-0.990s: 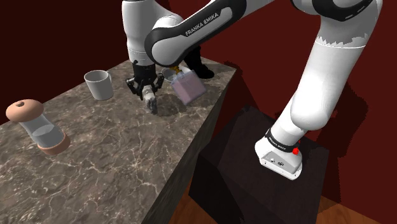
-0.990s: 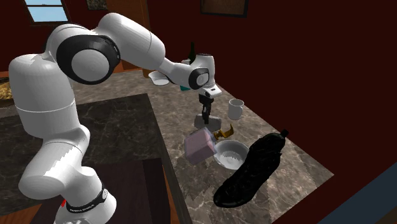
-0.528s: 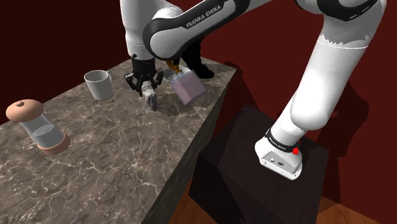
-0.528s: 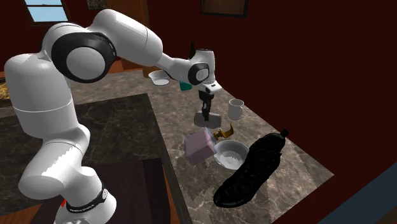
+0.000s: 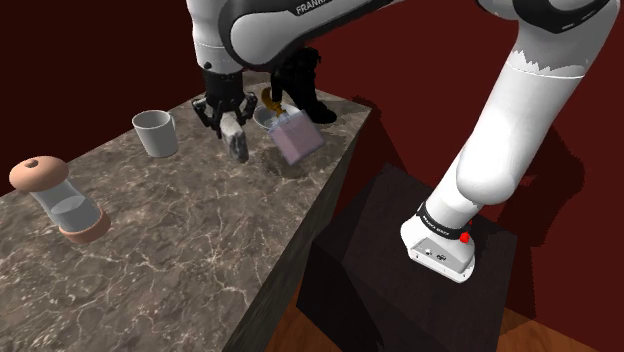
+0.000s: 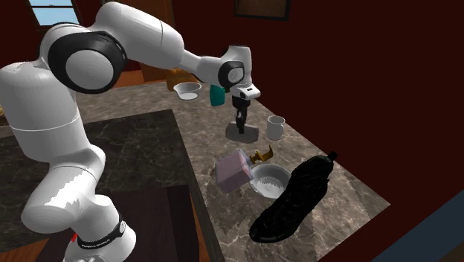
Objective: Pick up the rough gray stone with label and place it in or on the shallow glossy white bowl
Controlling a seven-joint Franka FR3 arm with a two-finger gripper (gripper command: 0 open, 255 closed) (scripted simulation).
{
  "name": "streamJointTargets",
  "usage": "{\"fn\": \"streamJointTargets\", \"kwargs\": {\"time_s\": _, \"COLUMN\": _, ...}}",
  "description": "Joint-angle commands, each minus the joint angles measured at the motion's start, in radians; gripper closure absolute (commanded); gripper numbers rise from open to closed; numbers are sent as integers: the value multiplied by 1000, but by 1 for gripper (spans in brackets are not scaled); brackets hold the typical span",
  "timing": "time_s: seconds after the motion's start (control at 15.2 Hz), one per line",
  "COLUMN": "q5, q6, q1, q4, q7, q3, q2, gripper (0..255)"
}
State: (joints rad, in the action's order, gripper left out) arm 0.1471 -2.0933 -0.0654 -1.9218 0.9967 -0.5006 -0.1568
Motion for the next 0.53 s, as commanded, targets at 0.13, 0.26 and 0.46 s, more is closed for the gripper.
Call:
{"fn": "streamJointTargets", "kwargs": {"time_s": 0.13, "q5": -14, "q6": 50, "q1": 3, "q4": 35, "q7": -13, "q3": -2, "q2": 18, "gripper": 255}}
{"fn": "streamJointTargets", "kwargs": {"time_s": 0.26, "q5": -19, "q6": 75, "q1": 4, "q4": 53, "q7": -18, "q3": -2, "q2": 26, "gripper": 255}}
{"fn": "streamJointTargets", "kwargs": {"time_s": 0.46, "q5": -27, "q6": 112, "q1": 5, "q4": 82, "q7": -24, "q3": -4, "q2": 37, "gripper": 255}}
